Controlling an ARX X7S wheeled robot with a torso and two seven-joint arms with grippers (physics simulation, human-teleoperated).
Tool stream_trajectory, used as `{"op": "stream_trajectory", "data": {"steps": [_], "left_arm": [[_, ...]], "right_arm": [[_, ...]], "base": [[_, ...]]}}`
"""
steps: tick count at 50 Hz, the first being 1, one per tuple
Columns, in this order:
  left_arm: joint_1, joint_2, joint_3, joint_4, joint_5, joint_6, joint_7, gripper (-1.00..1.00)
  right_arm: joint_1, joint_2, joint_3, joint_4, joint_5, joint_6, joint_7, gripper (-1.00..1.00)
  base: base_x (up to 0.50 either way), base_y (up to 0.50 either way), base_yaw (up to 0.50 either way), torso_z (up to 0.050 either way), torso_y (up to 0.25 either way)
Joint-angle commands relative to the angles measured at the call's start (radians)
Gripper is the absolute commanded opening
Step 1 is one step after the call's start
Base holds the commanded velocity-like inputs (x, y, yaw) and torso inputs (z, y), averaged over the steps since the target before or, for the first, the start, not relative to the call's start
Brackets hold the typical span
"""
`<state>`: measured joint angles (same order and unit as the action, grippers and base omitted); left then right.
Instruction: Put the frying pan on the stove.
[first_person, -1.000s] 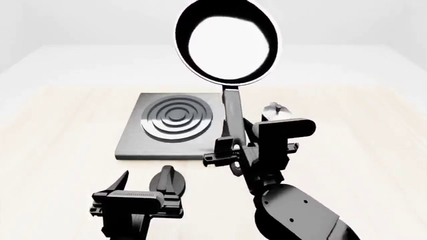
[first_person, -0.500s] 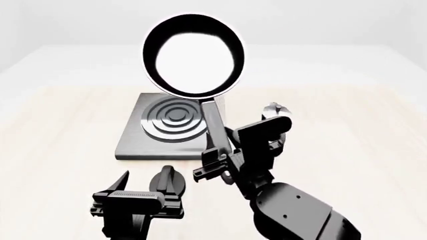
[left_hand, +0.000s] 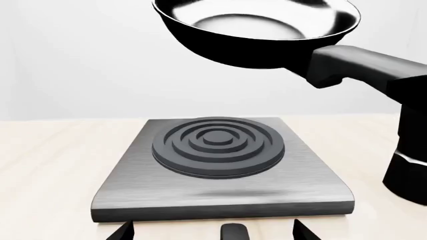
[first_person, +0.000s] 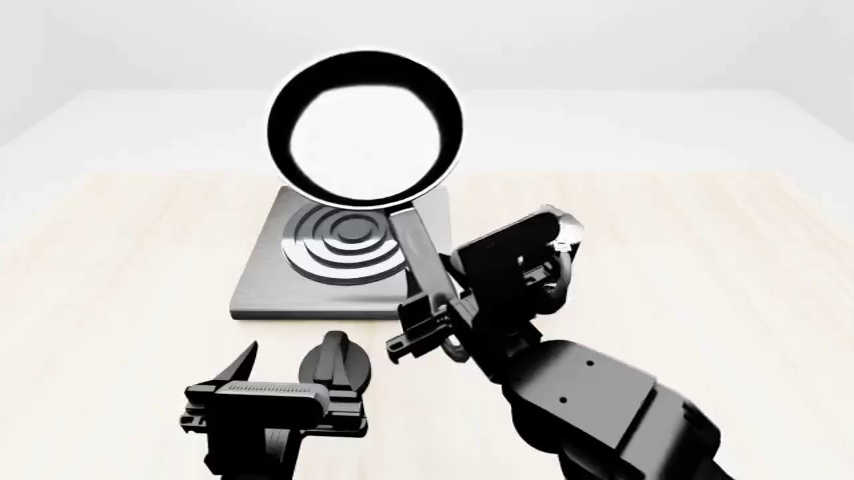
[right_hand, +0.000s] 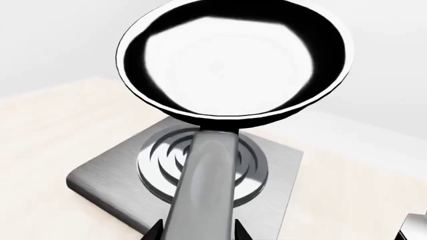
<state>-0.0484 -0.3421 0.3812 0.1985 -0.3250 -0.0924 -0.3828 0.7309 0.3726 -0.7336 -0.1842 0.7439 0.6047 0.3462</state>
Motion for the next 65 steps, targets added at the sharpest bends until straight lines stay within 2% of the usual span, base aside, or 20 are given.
{"op": "stream_trajectory", "data": {"steps": [1,45,65], "left_arm": [[0.002,-0.005,0.0,0.006,-0.002,0.0,-0.004,1.0],[0.0,-0.019,0.004,0.023,-0.009,-0.008,-0.019,1.0],[-0.002,-0.02,0.007,0.016,-0.012,-0.002,-0.02,1.0]], "right_arm": [[0.067,-0.009,0.014,0.021,-0.057,0.025,-0.023,-1.0],[0.159,-0.084,-0.011,0.29,-0.04,0.021,-0.153,-1.0],[0.166,-0.107,-0.008,0.343,-0.006,0.024,-0.191,-1.0]], "base": [[0.0,0.0,0.0,0.0,0.0],[0.0,0.0,0.0,0.0,0.002],[0.0,0.0,0.0,0.001,0.002]]}}
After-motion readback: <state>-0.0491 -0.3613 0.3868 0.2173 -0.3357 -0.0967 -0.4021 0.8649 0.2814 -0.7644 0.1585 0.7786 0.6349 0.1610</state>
